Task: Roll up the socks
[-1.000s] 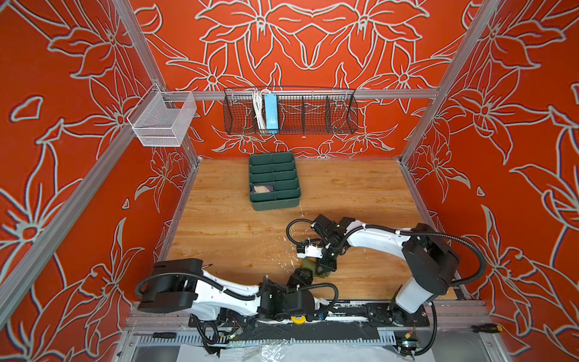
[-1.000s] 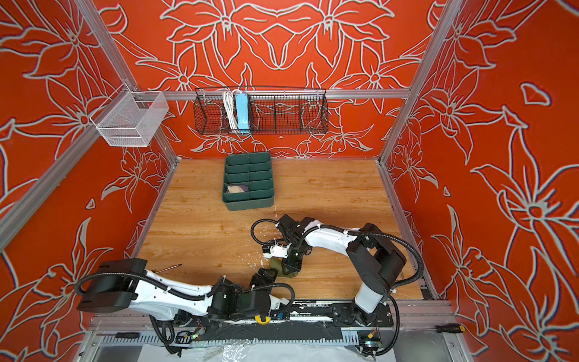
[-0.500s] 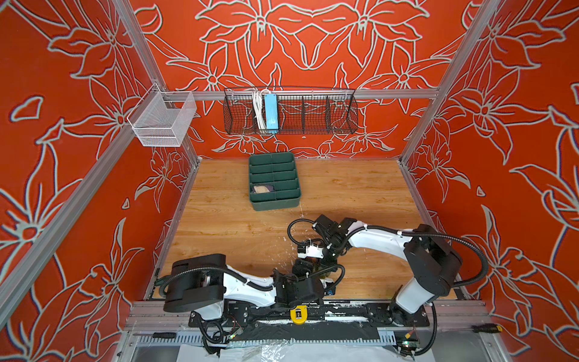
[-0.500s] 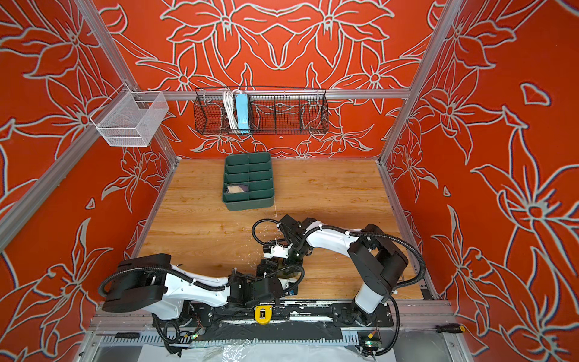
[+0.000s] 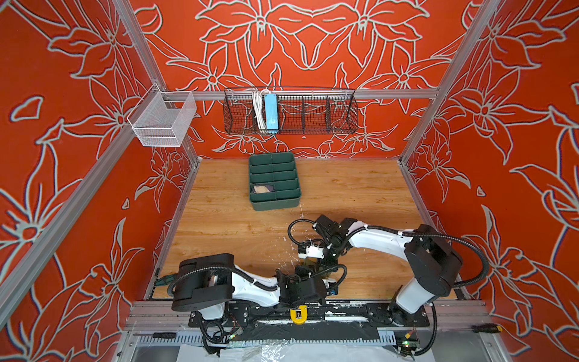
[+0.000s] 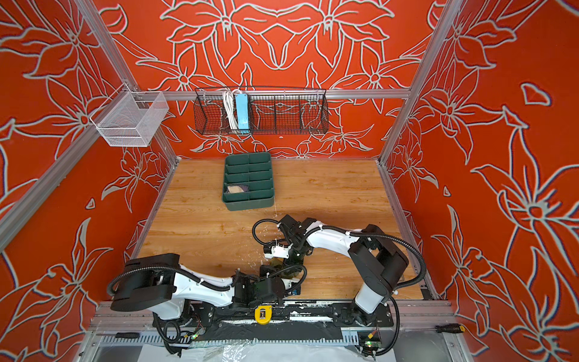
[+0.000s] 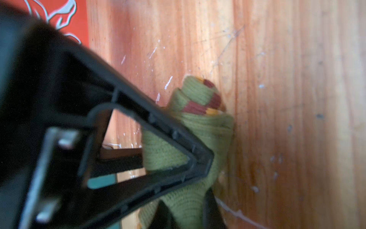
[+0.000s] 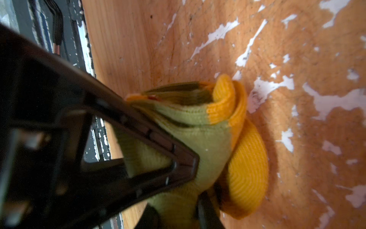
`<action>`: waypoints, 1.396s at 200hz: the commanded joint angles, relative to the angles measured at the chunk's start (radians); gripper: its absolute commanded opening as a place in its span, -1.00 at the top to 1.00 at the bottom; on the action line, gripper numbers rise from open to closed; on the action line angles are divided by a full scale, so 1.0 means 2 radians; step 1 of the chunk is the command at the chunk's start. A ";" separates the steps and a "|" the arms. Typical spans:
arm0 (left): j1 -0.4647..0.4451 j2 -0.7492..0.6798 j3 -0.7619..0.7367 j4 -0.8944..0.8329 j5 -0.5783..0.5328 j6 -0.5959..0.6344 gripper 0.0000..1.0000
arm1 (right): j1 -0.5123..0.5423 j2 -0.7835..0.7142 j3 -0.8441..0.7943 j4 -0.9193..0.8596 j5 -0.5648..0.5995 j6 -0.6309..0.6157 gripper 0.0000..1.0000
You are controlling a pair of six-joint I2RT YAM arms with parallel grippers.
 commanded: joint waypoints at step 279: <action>0.163 0.144 0.281 -0.452 0.483 -0.161 1.00 | -0.253 -0.347 -0.016 0.218 0.441 0.022 -0.93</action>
